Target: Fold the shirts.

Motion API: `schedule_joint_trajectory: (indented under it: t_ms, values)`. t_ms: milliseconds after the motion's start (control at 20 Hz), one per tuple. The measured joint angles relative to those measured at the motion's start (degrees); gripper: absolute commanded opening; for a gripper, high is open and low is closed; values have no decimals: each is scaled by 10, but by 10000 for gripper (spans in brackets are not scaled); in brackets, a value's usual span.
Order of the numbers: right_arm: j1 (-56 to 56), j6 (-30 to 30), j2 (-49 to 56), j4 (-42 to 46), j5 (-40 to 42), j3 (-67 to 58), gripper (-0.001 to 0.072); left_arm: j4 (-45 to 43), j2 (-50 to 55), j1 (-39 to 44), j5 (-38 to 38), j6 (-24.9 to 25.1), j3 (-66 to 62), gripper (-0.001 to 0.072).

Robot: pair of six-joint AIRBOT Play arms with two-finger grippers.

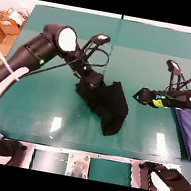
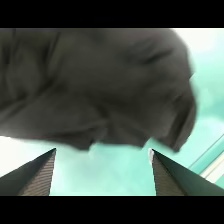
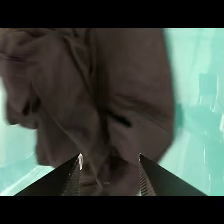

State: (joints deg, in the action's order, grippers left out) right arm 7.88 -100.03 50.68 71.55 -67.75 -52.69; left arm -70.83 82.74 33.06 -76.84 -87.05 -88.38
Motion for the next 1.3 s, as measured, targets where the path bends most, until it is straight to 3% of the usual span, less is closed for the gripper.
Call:
schedule_joint_trajectory:
  t_ms: [200, 350, 750, 800, 900, 1050, 1300]
  values:
    - [-83, 1, 0, 13, -33, 40, 382, -23, 13, -78, -59, 14, 0, 659]
    - [-103, 5, -1, -7, -30, 130, 384, -26, 16, -145, -50, 16, 22, 659]
    - [9, 20, 25, -172, 150, 326, 381, 23, 38, -220, 45, 21, 124, 659]
    - [30, 22, 35, -193, 175, 331, 305, 27, 41, -221, 49, 21, 129, 659]
    - [63, 35, 62, -226, 224, 334, 19, 34, 44, -224, 60, 21, 135, 659]
    - [65, 67, 90, -229, 235, 308, 21, 38, 47, -226, 66, 23, 139, 659]
    - [-89, 73, 105, -45, 124, 162, 22, 38, 48, -227, 68, 42, 141, 659]
